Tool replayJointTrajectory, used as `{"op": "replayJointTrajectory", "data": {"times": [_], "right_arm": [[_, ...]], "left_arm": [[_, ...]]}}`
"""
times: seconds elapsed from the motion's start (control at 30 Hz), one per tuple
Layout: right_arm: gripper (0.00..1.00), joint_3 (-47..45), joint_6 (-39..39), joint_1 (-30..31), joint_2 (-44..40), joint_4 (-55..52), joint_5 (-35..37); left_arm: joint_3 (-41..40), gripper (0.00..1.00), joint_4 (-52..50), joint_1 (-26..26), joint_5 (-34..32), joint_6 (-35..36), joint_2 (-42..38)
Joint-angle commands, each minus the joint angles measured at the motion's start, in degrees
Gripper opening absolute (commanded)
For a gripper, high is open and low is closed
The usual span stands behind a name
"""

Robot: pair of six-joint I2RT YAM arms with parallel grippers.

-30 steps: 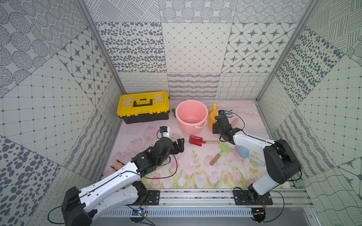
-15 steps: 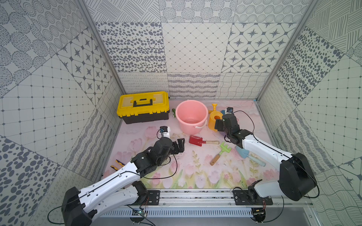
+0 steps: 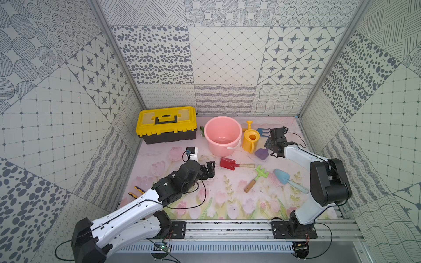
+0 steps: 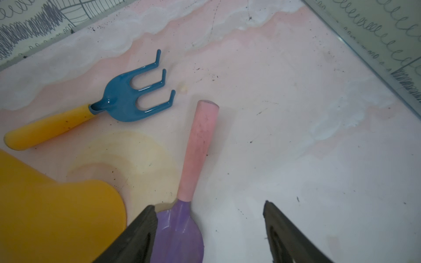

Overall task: Organize the gardening tools
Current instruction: Pick up the gardening tool from the center of the board.

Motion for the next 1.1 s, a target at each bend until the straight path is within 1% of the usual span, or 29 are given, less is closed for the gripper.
{"op": "replayJointTrajectory", "data": {"times": [0.0, 0.13, 0.23, 0.47, 0.67, 0.87, 0.97, 1.07], "right_arm": [[0.74, 4.82, 1.40, -0.65, 4.27, -1.74, -1.06], [0.72, 6.34, 2.80, -2.59, 8.23, -2.06, -3.30], [0.70, 8.15, 2.48, -3.35, 10.71, -2.83, -3.57], [0.66, 11.01, 3.68, -4.34, 12.91, -6.82, -6.07], [0.66, 8.55, 4.39, -5.28, 10.49, -8.66, -4.42], [0.65, 2.53, 5.63, -8.12, 5.89, -8.90, -7.83], [0.63, -0.83, 5.94, -8.26, 3.47, -8.94, -9.50], [0.64, -4.34, 6.73, -8.18, 0.69, -9.12, -11.79]], "left_arm": [[0.11, 0.99, 2.04, -0.14, 0.91, 1.05, -0.54], [0.11, 1.00, 2.08, -0.23, 0.66, 1.09, -0.58], [0.11, 0.99, 2.18, -0.23, 0.82, 1.15, -0.32], [0.09, 1.00, 1.85, -0.23, 0.66, 0.93, -0.82], [-0.06, 0.99, 1.84, -0.30, 0.55, 0.83, -1.19], [-0.19, 0.99, 1.75, -0.32, 0.82, 0.50, -1.55], [-0.24, 0.99, 1.78, -0.33, 1.17, 0.40, -1.75], [-0.38, 1.00, 1.78, -0.32, 1.05, 0.23, -2.15]]}}
